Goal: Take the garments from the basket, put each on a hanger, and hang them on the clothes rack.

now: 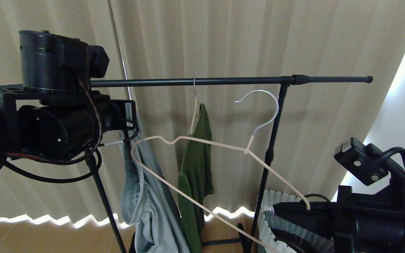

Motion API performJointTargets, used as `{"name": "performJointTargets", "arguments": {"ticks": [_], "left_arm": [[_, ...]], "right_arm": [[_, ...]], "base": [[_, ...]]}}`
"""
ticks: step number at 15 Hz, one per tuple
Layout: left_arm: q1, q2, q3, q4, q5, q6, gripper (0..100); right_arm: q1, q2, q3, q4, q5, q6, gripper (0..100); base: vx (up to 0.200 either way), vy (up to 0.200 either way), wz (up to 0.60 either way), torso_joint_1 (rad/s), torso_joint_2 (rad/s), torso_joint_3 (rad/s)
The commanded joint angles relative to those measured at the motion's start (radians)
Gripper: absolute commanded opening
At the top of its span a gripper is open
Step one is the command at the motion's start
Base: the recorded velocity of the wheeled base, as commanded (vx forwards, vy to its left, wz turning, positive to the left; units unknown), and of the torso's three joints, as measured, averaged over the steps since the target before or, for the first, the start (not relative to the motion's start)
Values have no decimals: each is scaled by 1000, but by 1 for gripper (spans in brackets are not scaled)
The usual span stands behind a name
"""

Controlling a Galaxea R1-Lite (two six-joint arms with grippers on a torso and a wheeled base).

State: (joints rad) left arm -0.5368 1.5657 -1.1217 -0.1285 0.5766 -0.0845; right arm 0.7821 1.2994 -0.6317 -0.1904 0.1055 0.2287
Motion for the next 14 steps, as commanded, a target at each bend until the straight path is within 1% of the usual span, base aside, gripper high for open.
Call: {"name": "performJointTargets", "arguments": {"ticks": [1,6,8,9,10,11,12,13,14], "left_arm": [[0,-6,2,1,2,0,0],[3,-4,14,0,14,3,0],[8,-4,14,0,42,28,0],[8,-4,16,0,45,32,0],[6,-6,19,3,52,34,0],[5,-6,25,3,58,35,0],[1,-6,42,1,69,40,0],[1,-6,51,0,71,40,0],[1,-6,57,0,72,40,0]], "right_arm": [[0,93,-51,-1,-33,1,0],[0,143,-91,-1,-47,4,0],[0,152,-97,0,-113,4,0],[0,158,-103,0,-129,4,0],[0,167,-118,-1,-153,15,0],[0,175,-131,-1,-159,40,0],[19,192,-172,-3,-164,116,0],[26,196,-181,-4,-165,127,0],[26,204,-181,-32,-171,127,0]], "base": [[0,0,0,0,0,0],[0,0,0,0,0,0],[0,0,0,0,0,0],[0,0,0,0,0,0],[0,0,0,0,0,0],[0,0,0,0,0,0],[0,0,0,0,0,0],[0,0,0,0,0,0],[0,0,0,0,0,0]]}}
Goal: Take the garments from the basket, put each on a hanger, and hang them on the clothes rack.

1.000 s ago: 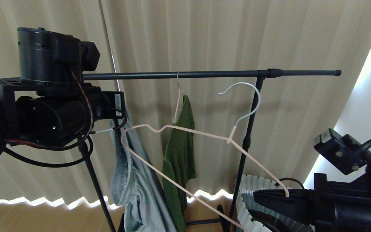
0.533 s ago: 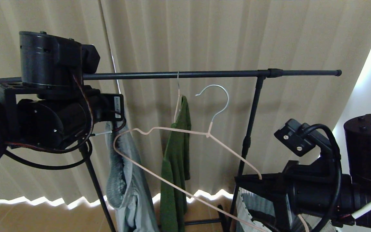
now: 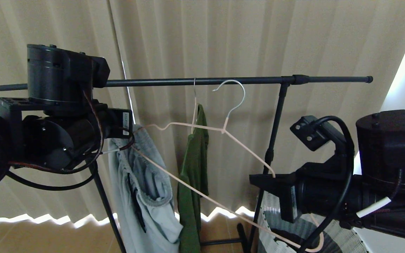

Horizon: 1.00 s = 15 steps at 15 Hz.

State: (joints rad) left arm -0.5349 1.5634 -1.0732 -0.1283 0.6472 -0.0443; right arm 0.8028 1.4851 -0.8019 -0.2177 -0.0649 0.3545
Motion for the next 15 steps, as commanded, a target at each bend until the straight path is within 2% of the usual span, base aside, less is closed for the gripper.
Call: {"name": "performJointTargets", "arguments": {"ticks": [1,4,9,13,15], "left_arm": [[0,-8,12,-1,6,0,0],[-2,-9,15,-2,8,0,0],[0,-11,-14,-4,8,-3,0],[0,-9,-4,-2,8,-3,0],[-2,-9,-4,-2,9,-3,0]], "right_arm": [[9,29,-8,-52,-10,1,0],[33,55,6,-137,-18,1,0],[104,53,79,-143,-18,1,0],[105,60,82,-252,-18,-3,0],[105,63,84,-262,-19,-3,0]], "base": [[0,0,0,0,0,0],[0,0,0,0,0,0],[0,0,0,0,0,0],[0,0,0,0,0,0],[0,0,0,0,0,0]]}}
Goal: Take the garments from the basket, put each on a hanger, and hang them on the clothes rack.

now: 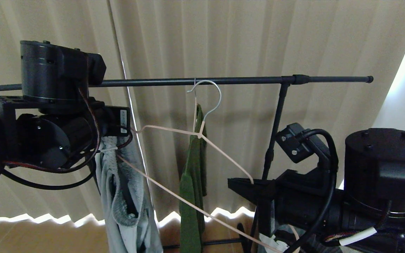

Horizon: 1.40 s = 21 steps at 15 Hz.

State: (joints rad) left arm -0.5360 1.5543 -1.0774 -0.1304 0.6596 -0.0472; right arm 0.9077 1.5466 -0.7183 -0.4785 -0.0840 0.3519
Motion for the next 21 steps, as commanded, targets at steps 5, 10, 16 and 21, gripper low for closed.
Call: {"name": "performJointTargets", "arguments": {"ticks": [5,10,16,21], "left_arm": [[-2,-2,-1,2,22,1,0],[-16,-39,2,20,23,6,0],[-13,-89,76,34,23,40,0],[-45,-105,97,77,22,46,0]], "right_arm": [[0,29,-3,-3,-5,-1,0],[-41,95,-55,-5,-62,4,0],[-84,98,-75,-6,-118,7,0],[-90,132,-55,-129,-129,6,0]], "base": [[0,0,0,0,0,0],[0,0,0,0,0,0],[0,0,0,0,0,0],[0,0,0,0,0,0]]}}
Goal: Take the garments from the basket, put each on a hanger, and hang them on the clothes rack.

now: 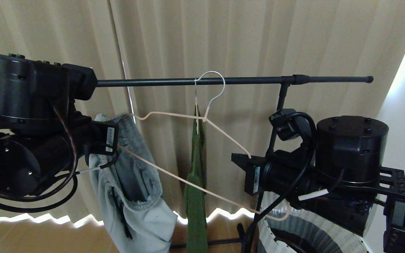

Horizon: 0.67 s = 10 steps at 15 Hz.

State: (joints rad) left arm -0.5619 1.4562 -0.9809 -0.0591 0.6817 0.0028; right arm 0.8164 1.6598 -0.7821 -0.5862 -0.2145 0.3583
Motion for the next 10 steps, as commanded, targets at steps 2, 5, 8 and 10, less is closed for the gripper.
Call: {"name": "performJointTargets", "arguments": {"ticks": [2,5,8,10], "left_arm": [[-39,-3,-12,2,-1,-12,0],[-61,4,-75,-2,-1,-40,0],[-59,6,-102,-5,-4,-14,0],[-85,4,-101,-5,-8,-7,0]], "right_arm": [[7,20,21,-29,6,-1,0],[32,17,61,-32,10,-7,0],[60,18,92,-32,12,-13,0],[63,18,90,-34,33,-32,0]], "base": [[0,0,0,0,0,0],[0,0,0,0,0,0],[0,0,0,0,0,0],[0,0,0,0,0,0]]}}
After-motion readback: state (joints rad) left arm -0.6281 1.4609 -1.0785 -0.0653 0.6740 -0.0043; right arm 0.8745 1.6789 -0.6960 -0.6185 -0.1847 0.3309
